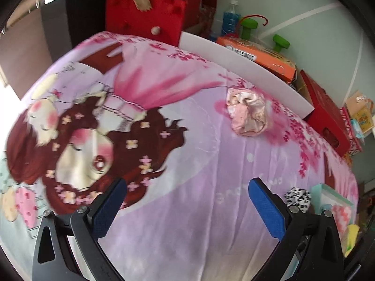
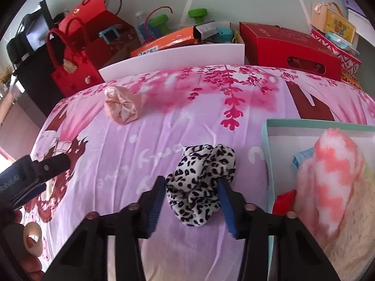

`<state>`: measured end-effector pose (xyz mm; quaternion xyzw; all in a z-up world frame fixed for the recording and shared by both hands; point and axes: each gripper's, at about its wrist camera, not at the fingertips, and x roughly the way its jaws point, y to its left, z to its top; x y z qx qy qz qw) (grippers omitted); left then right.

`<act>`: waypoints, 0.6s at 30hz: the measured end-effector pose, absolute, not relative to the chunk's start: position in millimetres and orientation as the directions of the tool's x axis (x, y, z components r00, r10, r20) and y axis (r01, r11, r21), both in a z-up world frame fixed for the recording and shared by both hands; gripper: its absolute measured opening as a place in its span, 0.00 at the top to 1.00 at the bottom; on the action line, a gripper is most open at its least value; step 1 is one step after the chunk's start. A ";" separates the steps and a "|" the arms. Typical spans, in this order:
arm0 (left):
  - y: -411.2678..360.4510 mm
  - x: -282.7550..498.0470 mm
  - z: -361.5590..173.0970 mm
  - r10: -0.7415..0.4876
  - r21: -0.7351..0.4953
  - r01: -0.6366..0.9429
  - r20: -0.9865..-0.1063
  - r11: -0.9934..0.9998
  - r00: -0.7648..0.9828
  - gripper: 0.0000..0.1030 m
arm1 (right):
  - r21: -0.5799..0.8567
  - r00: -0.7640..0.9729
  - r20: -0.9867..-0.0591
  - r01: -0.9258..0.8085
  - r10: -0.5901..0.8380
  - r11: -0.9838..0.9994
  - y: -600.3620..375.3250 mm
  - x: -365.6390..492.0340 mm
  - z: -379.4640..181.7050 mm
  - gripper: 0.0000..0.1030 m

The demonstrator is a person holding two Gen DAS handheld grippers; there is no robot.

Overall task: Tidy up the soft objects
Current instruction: 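Move the left tool to the pink satin scrunchie while the right tool approaches the leopard scrunchie, then grasp the pink satin scrunchie with the left tool while the right tool grasps the leopard scrunchie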

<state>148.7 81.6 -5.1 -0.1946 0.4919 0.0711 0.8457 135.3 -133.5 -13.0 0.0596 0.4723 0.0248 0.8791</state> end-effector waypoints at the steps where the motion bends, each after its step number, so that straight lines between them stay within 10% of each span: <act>1: 81.3 152.0 -6.8 -0.090 -0.275 -0.308 -0.861 0.911 0.501 0.00 | 0.131 0.553 -0.828 0.018 0.099 0.991 -134.7 136.9 -13.6 0.61; 10: 67.1 183.1 -6.6 -0.134 -0.311 -0.242 -0.824 0.919 0.551 0.02 | 0.190 0.575 -0.806 0.028 0.140 0.981 -145.5 154.9 -14.1 0.75; 18: 57.3 218.5 -15.3 -0.209 -0.386 -0.194 -0.783 0.902 0.586 0.52 | 0.208 0.599 -0.784 0.008 0.162 0.978 -149.3 161.6 -10.1 0.81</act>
